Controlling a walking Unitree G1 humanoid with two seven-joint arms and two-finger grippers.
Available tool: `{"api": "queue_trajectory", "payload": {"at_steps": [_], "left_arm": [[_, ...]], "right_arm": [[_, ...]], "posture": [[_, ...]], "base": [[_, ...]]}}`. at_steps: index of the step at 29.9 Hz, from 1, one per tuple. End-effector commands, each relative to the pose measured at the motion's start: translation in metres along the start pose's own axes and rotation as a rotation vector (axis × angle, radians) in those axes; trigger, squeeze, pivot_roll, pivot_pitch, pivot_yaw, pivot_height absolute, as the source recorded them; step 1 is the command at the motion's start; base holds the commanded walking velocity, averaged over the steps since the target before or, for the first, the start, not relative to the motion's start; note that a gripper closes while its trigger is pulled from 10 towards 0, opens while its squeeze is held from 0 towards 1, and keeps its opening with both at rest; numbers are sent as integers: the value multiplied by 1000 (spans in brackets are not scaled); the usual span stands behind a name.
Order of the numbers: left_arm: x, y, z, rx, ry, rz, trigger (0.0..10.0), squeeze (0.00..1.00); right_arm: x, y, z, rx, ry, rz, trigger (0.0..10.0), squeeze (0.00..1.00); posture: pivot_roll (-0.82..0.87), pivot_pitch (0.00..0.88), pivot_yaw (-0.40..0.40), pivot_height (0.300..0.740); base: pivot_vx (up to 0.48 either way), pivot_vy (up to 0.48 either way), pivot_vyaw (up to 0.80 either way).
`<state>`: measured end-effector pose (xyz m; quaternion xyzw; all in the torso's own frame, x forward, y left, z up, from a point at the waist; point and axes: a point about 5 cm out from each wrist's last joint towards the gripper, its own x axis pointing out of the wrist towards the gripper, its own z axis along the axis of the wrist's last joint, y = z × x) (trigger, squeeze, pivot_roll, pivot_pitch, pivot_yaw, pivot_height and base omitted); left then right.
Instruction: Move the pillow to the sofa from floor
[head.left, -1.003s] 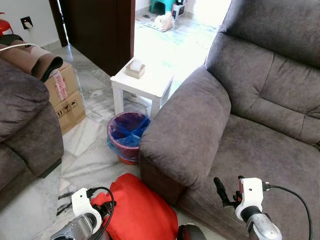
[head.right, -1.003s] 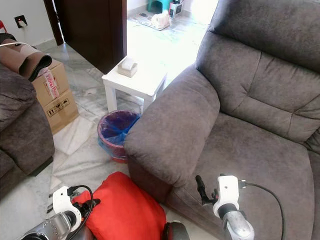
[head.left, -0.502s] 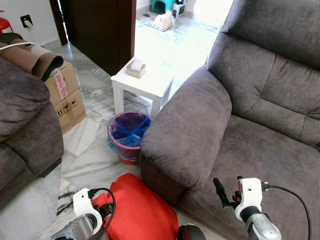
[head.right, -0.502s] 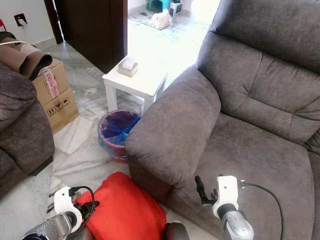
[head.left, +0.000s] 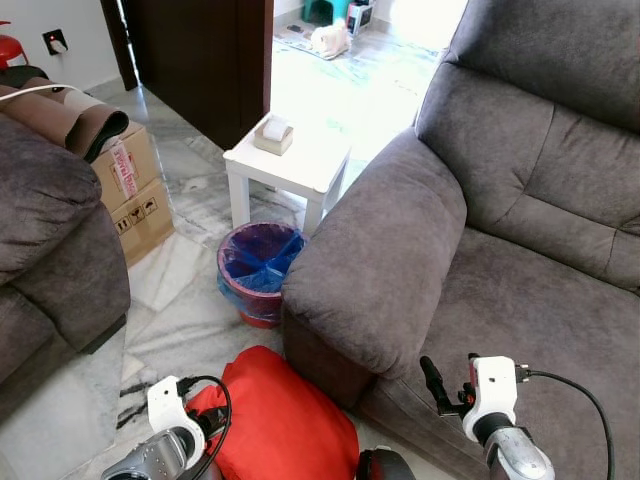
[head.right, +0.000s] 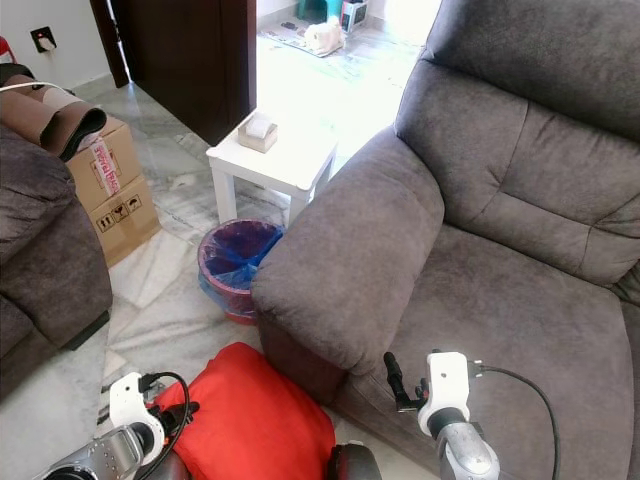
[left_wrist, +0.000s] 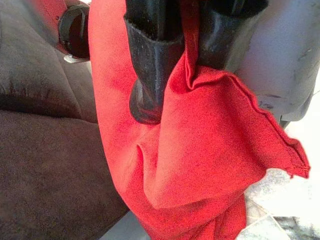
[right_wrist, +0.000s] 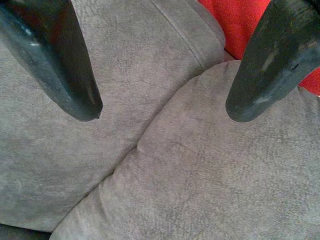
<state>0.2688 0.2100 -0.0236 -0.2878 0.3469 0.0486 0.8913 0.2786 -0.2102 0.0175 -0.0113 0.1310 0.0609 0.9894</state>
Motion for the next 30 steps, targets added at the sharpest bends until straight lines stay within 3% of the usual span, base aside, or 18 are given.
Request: {"api": "queue_trajectory", "payload": {"at_steps": [1,12,24,25,26,27,30], "left_arm": [[-1,2,-5,2,27,3,0,0],[1,-5,-2,3,11,-28,0,0],[4,-20,12,-69,-121,-67,0,0],[4,-19,14,-58,-144,-40,7059,0],[4,-19,14,-58,-144,-40,7059,0],[3,-17,17,-35,-170,-18,10000,0],[2,-21,19,-6,-200,-53,10000,0]], "right_arm": [[-4,-3,-7,6,23,-20,10000,0],[-4,0,-10,19,30,-33,10000,0],[-4,4,-14,29,45,-52,10000,0],[-5,4,-15,27,52,-58,10000,0],[-5,4,-15,27,52,-58,10000,0],[-5,3,-18,16,68,-67,10000,0],[-6,2,-21,10,84,-82,10000,0]], "posture": [[-42,173,-89,607],[-27,173,-73,607],[-10,168,-48,607],[-8,167,-45,607],[-8,167,-45,607],[-4,165,-41,607],[-3,163,-37,607]], "base": [[0,0,0],[0,0,0],[0,0,0],[0,0,0],[0,0,0],[0,0,0],[0,0,0]]}}
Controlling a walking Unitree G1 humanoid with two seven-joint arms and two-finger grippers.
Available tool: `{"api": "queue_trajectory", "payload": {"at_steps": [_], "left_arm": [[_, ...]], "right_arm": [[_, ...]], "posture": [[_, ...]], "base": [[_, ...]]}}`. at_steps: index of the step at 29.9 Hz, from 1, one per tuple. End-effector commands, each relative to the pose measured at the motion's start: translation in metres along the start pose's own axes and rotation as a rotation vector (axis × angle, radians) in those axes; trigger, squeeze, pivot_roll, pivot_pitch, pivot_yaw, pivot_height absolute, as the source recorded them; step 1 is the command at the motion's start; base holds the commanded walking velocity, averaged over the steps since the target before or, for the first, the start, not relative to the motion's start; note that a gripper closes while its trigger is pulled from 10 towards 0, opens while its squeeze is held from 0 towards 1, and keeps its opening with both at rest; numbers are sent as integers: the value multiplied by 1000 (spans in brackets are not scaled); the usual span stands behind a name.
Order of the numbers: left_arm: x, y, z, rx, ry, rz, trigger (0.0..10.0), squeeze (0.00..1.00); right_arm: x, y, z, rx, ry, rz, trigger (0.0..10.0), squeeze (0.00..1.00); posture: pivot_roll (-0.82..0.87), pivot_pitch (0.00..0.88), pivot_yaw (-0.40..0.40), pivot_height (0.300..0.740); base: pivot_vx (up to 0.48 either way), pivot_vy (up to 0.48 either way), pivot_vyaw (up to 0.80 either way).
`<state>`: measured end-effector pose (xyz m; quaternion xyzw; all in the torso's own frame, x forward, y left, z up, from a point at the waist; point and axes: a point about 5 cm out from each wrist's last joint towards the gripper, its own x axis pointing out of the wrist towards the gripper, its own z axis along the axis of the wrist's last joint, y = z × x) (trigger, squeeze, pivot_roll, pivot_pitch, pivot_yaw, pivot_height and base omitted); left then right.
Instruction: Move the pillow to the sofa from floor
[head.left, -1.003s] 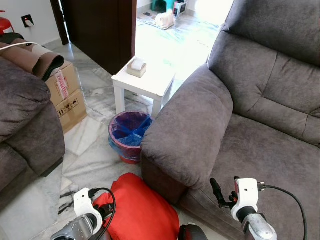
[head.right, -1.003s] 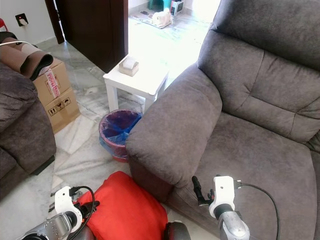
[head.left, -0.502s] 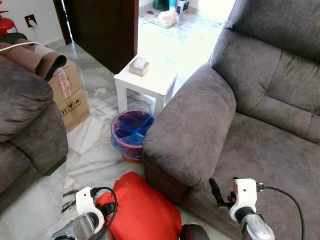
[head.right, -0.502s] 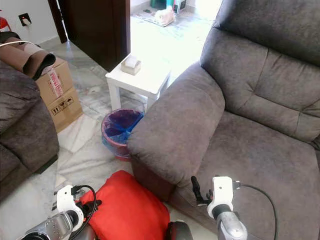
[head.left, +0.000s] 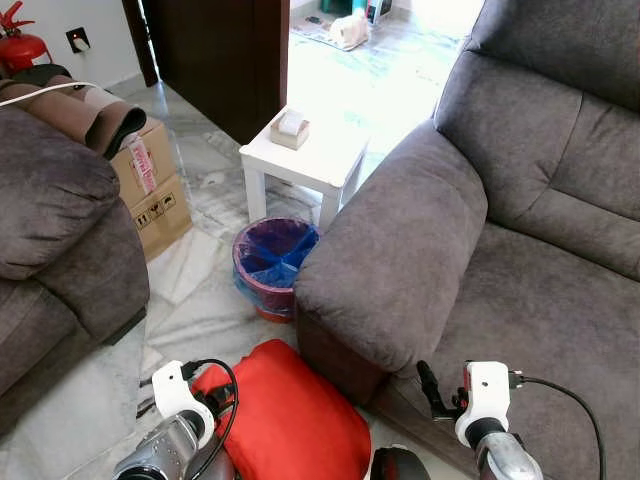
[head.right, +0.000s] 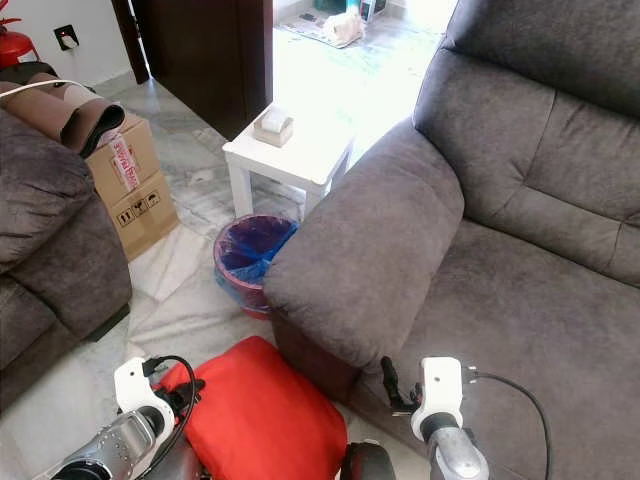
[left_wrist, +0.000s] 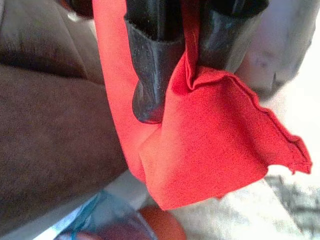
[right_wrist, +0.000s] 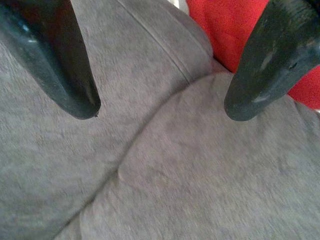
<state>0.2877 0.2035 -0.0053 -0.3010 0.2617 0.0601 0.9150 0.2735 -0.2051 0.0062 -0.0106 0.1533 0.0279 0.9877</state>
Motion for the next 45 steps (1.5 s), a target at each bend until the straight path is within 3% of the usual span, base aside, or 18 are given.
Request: {"api": "queue_trajectory", "payload": {"at_steps": [1,3,8,11,19,21,22,29,39,42,44,45], "left_arm": [[-1,-4,2,47,-37,-31,10000,0],[-1,-6,3,85,-52,-37,10000,0],[-1,-5,7,59,-74,-22,10000,0],[-1,-2,15,118,-96,7,10000,0],[-1,-3,24,96,-130,17,10000,0],[0,-6,24,96,-132,12,10000,0],[1,-10,25,88,-148,5,10000,0],[0,-10,28,70,-165,5,10000,0],[0,-14,31,21,-205,15,10000,0],[0,-25,41,-60,-262,-60,10000,0],[0,-27,42,-72,-270,-73,10000,0],[-1,-35,50,-85,-312,-128,10000,0]], "right_arm": [[-5,-4,-9,-2,37,-18,10000,0],[-6,-3,-11,33,36,-16,10000,0],[-6,-3,-12,22,46,-12,10000,0],[-5,-2,-11,17,39,-13,10000,0],[-4,-4,-9,11,34,-23,10000,0],[-4,-4,-11,-25,50,-12,10000,0],[-4,-4,-13,-86,77,6,10000,0],[-3,-15,-10,-115,100,-7,10000,0],[5,-40,21,-331,78,44,10000,0],[6,-45,26,-327,61,26,10000,0],[6,-45,27,-325,59,24,10000,0],[6,-46,27,-327,58,22,10000,0]], "posture": [[-4,164,-37,607],[-1,162,-36,617],[3,158,-35,647],[6,151,-27,667],[7,132,-13,717],[7,128,-9,727],[9,124,-8,740],[17,125,-10,740],[8,123,-5,740],[8,122,-5,740],[8,122,-5,740],[11,123,-4,740]], "base": [[0,0,0],[0,0,0],[0,0,0],[0,0,0],[0,0,0],[0,0,0],[0,0,0],[0,0,0],[0,0,0],[0,0,0],[0,0,0],[0,0,0]]}}
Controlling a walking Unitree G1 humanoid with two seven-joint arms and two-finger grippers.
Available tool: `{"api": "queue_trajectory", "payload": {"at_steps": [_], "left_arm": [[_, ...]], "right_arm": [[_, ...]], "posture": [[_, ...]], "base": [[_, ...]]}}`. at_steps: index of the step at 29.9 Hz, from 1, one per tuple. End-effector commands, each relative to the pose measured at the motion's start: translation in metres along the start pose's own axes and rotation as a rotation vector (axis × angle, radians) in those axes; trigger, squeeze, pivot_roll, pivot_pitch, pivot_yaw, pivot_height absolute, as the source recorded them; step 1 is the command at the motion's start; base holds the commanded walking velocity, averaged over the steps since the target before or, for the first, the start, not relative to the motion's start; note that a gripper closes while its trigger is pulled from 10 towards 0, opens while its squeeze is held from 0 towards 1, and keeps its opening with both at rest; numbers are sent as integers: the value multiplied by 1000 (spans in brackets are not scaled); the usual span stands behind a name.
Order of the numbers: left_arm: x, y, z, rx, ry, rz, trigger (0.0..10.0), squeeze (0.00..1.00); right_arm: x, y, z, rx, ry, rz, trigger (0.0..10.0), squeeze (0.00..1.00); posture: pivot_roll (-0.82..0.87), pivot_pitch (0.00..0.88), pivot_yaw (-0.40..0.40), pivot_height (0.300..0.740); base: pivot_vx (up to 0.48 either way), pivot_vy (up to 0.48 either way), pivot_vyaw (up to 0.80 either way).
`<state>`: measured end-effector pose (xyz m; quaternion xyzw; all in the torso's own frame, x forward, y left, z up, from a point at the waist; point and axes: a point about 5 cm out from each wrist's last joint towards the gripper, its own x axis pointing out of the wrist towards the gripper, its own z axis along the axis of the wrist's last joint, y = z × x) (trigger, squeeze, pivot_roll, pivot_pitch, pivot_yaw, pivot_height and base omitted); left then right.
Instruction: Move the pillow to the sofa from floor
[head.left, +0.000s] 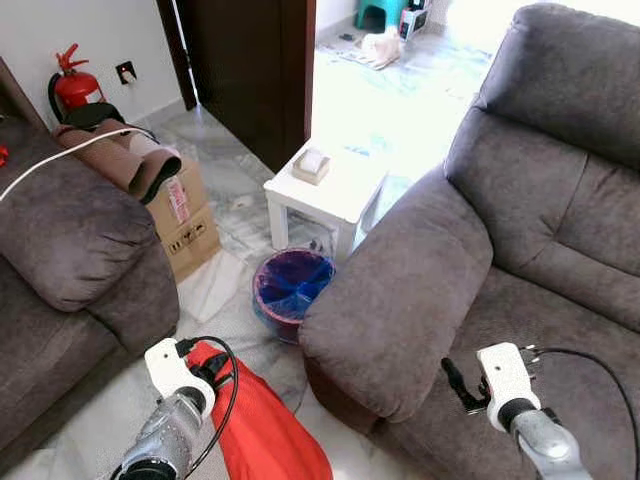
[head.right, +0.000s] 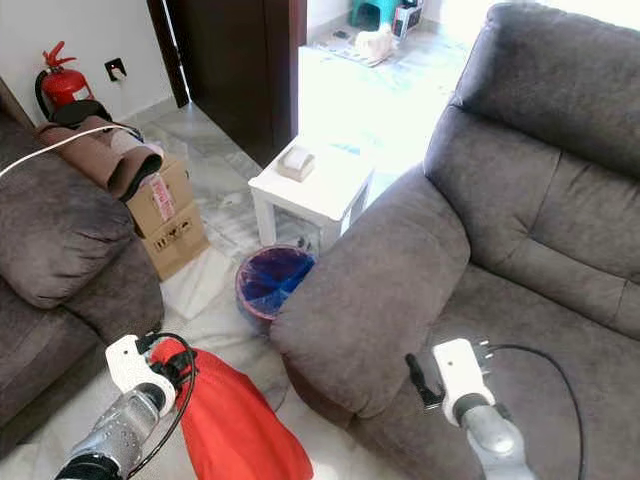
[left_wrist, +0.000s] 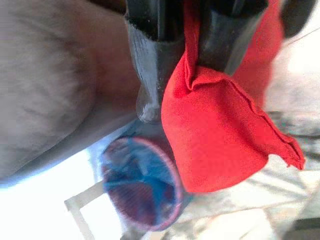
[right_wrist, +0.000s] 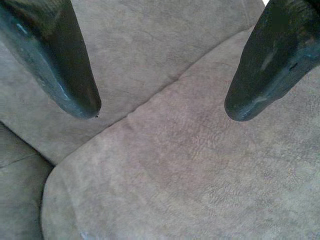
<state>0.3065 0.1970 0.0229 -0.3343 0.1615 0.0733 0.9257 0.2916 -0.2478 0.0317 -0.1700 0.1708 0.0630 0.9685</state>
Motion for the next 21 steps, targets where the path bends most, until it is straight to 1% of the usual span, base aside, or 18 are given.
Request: {"api": "queue_trajectory", "payload": {"at_steps": [1,4,5,7,8,9,11,12,13,14,15,16,17,19,21], "left_arm": [[3,-14,27,-21,-129,-92,10000,0],[2,-18,32,-52,-155,-108,10000,0],[2,-18,32,-50,-153,-108,10000,0],[1,-17,28,-40,-135,-99,10000,0],[1,-17,26,-42,-130,-96,10000,0],[0,-15,22,-36,-116,-82,10000,0],[0,-13,19,-30,-107,-73,10000,0],[-1,-12,18,-25,-103,-56,10000,0],[-1,-6,16,-8,-102,10,10000,0],[-1,-6,16,-8,-102,10,10000,0],[-2,-2,19,-1,-134,73,10000,0],[-3,0,24,-32,-178,104,10000,0],[-3,0,25,-42,-187,110,10000,0],[-4,-4,36,-130,-263,106,10000,0],[-4,-7,42,-148,-305,98,10000,0]], "right_arm": [[-1,-2,-2,-2,8,1,10000,0],[-1,0,0,-18,-5,10,10000,0],[-1,1,1,-41,-5,19,10000,0],[-2,1,0,-157,14,71,10000,0],[-2,2,0,-199,22,91,10000,0],[-5,5,-2,-260,38,188,10000,0],[-7,7,-4,-288,54,273,10000,0],[-9,8,-5,-319,62,324,10000,0],[-14,9,-6,-362,77,429,10000,0],[-14,9,-6,-362,77,429,10000,0],[-19,9,-6,-375,85,511,10000,0],[-21,9,-4,-368,84,551,10000,0],[-21,9,-4,-366,84,558,10000,0],[-25,12,-4,-356,98,628,10000,0],[-27,14,-6,-350,120,665,10000,0]], "posture": [[15,122,-3,740],[17,120,0,740],[17,120,2,740],[14,119,3,740],[14,119,3,740],[8,119,4,740],[2,117,2,740],[2,117,2,740],[1,116,1,740],[1,116,1,740],[-1,113,-1,740],[-2,112,-1,740],[-2,112,-1,740],[1,111,-4,740],[1,111,-4,740]], "base": [[0,0,0],[0,0,0],[0,0,0],[0,0,0],[0,0,0],[0,0,0],[0,0,0],[0,0,0],[0,0,0],[0,0,0],[0,0,0],[0,0,0],[0,0,0],[0,0,0],[0,0,0]]}}
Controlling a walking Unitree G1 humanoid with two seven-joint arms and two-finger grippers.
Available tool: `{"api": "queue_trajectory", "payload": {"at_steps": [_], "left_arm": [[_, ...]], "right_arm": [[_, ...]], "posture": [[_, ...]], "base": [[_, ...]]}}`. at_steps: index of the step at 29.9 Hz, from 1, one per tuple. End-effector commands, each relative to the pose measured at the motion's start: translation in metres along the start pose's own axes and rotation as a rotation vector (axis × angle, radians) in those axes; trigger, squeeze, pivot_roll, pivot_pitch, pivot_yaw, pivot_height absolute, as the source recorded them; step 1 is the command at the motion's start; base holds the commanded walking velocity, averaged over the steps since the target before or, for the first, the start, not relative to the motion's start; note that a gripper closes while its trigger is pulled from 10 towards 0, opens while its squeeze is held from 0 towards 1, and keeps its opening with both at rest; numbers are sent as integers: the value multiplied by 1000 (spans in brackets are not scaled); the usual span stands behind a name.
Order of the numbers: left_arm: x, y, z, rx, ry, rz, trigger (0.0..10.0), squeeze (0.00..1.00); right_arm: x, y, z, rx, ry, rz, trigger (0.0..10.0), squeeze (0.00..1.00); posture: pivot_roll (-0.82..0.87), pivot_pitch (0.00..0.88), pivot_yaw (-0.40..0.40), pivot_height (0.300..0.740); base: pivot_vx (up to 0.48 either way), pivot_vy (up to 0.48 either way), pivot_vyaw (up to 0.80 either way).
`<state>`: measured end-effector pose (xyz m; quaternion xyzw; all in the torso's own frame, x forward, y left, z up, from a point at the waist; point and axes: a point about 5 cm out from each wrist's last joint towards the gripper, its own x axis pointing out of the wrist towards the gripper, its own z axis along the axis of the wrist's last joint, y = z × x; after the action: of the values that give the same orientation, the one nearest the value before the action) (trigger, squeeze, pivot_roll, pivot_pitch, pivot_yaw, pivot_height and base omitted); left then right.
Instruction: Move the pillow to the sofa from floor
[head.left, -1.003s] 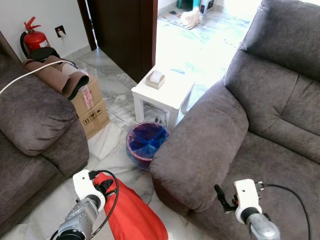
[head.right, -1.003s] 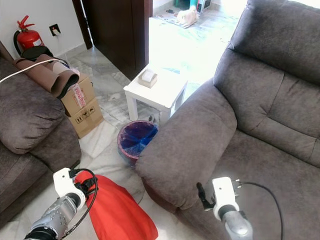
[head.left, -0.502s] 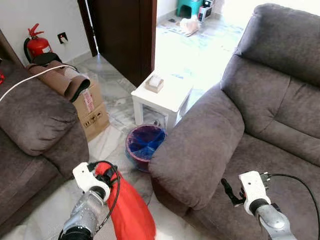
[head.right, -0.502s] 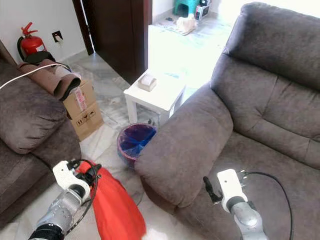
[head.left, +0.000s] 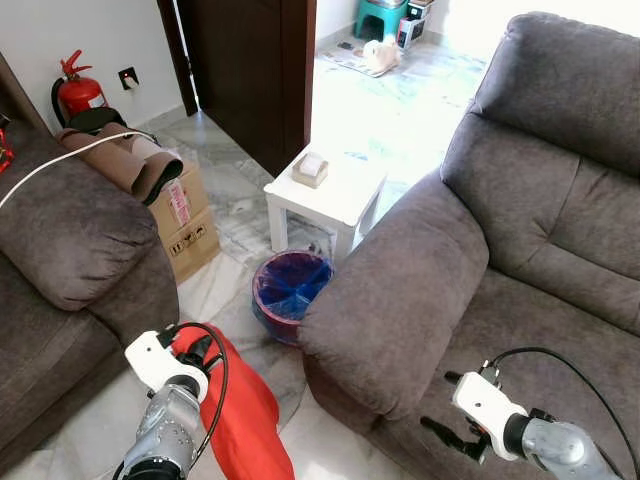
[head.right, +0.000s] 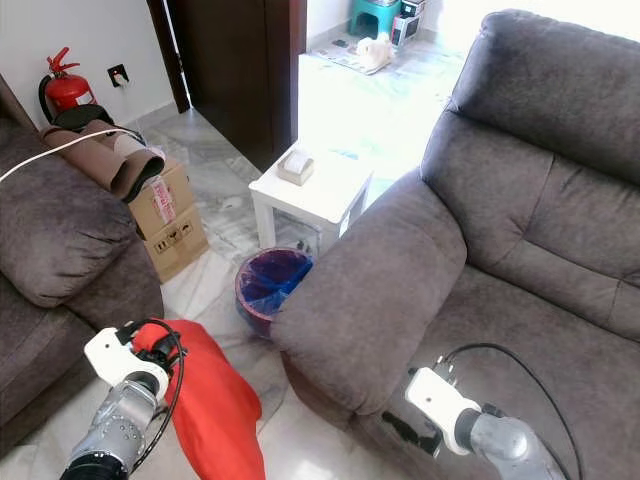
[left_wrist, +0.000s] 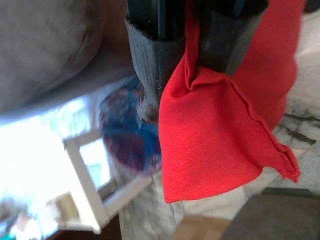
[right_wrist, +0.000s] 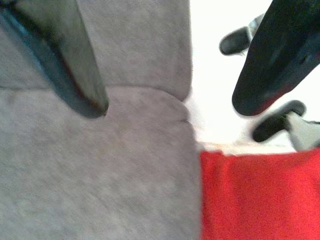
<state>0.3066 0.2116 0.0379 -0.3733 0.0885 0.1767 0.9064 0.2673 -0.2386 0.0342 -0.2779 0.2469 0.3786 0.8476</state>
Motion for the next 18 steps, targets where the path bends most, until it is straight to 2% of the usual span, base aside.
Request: {"api": "queue_trajectory", "payload": {"at_steps": [1,4,9,12,14,17,18], "left_arm": [[4,-16,25,-41,-137,-52,10000,0],[4,-20,32,-86,-189,-56,10000,0],[4,-33,50,-221,-288,-82,10000,0],[5,-42,53,-261,-301,-100,10000,0],[6,-46,53,-256,-299,-111,10000,0],[7,-60,48,-295,-285,-154,10000,0],[7,-60,48,-295,-285,-154,10000,0]], "right_arm": [[0,8,-4,-1,26,67,10000,0],[1,13,-5,2,36,89,10000,0],[6,28,-7,19,53,139,10000,0],[12,36,-8,29,72,148,10000,0],[15,39,-8,30,81,147,10000,0],[27,52,-13,83,129,129,10000,0],[27,52,-13,83,129,129,10000,0]], "posture": [[0,109,-5,740],[-2,106,-5,740],[-4,98,-3,740],[-4,92,-4,740],[-4,92,-4,740],[-10,87,-3,740],[-10,87,-3,740]], "base": [[0,0,0],[0,0,0],[0,0,0],[0,0,0],[0,0,0],[0,0,0],[0,0,0]]}}
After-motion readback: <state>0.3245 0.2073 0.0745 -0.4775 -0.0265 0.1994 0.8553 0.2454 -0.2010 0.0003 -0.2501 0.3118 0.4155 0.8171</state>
